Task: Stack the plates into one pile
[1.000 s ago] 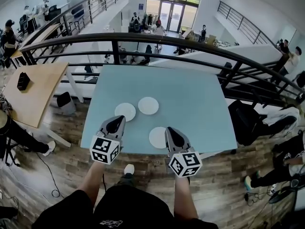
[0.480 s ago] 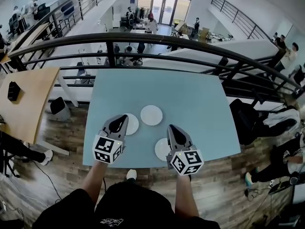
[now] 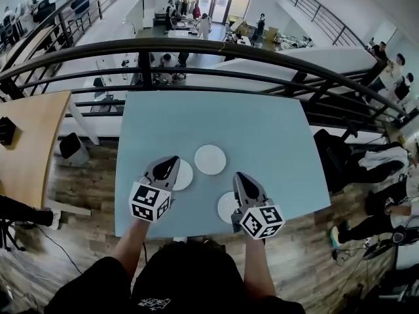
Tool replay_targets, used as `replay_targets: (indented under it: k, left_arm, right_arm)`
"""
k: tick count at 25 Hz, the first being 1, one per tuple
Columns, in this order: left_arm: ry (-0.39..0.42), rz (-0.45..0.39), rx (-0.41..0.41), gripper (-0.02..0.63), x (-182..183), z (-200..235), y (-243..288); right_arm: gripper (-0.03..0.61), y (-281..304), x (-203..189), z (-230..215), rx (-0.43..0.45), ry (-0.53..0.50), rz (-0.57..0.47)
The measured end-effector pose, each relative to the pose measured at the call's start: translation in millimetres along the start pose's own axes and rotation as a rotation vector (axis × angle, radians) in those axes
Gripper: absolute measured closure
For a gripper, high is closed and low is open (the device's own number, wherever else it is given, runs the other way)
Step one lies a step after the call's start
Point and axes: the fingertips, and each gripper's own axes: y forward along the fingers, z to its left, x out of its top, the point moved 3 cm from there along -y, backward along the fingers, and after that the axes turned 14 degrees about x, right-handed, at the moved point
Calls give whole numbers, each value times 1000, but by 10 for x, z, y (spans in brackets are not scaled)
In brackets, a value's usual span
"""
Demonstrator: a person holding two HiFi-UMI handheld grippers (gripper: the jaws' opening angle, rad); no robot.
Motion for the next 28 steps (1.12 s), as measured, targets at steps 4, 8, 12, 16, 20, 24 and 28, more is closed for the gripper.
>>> replay_targets:
  k: [4, 8, 12, 16, 20, 24, 28]
  left_arm:
    - [-35, 50, -33, 604, -184, -165, 97]
    - [-71, 138, -88, 606, -484, -230, 225]
    - [-134, 254, -184, 604, -857, -503, 343]
    - [-180, 391, -276, 604, -1310, -973, 542]
    - [-213, 502, -299, 604, -1785, -1290, 629]
    - [-238, 606, -304, 604, -2196, -1452, 650]
    - [-230, 710, -306, 604, -2544, -1624, 634]
  right_arm:
    - [571, -142, -99, -221, -2, 46, 12]
    - [571, -238, -258, -438, -26, 68, 46]
    - [571, -477, -634, -780, -49, 159, 92]
    - [571, -755, -1098, -1207, -63, 256, 180]
    - [571, -971, -1520, -1415, -74, 319, 279]
    - [571, -1108, -1916, -1537, -67, 372, 343]
    - [571, -1307, -2288, -1633, -66, 459, 387]
